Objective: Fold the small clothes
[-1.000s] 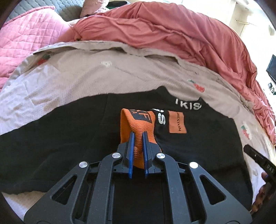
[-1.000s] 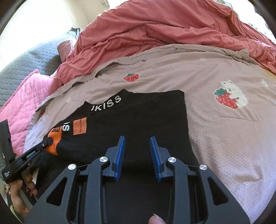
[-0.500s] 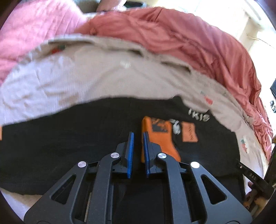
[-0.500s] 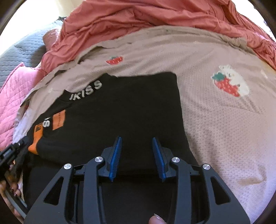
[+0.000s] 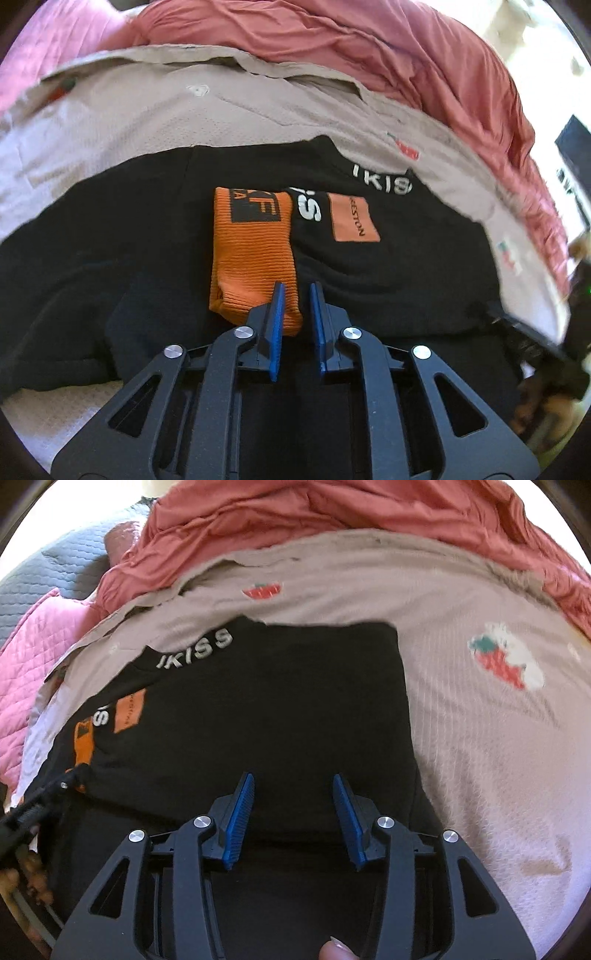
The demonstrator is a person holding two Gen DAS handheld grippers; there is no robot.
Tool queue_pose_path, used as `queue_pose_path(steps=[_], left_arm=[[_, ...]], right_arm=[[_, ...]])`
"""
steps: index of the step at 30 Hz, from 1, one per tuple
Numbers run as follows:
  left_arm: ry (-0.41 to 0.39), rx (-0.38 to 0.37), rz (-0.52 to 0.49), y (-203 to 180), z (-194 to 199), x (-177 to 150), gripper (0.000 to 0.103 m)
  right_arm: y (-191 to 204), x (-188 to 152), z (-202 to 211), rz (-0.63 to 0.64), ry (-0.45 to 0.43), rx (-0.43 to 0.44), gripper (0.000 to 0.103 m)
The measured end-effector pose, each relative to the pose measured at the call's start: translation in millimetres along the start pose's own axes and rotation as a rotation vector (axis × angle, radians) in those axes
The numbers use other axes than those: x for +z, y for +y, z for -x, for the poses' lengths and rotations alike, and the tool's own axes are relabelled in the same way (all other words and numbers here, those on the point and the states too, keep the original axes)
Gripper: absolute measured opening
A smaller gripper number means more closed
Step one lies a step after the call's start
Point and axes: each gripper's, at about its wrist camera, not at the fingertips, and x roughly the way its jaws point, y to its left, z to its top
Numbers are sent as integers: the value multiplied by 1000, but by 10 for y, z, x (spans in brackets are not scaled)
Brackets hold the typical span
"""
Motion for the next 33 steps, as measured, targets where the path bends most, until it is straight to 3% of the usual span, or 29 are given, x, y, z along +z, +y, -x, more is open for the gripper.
queue_pose_path(steps=[10,17,19,22,33], left_arm=[[-61,73,-25,-36,280,40,39],[-107,109,-33,-5,501,32,58],[-126,127,-38,6,575,27,68],[-149,139,-37,39,674,21,76],[-236,202,2,348,1086,-149,86]], right_arm=[[131,-99,235,61,-81,5,60],[281,-161,387,107,-114,25,84],[327,-170,438,114,-127,35,84],[399,-185,527,132,-148,44,94],[678,-226,770,186,-202,84,95]])
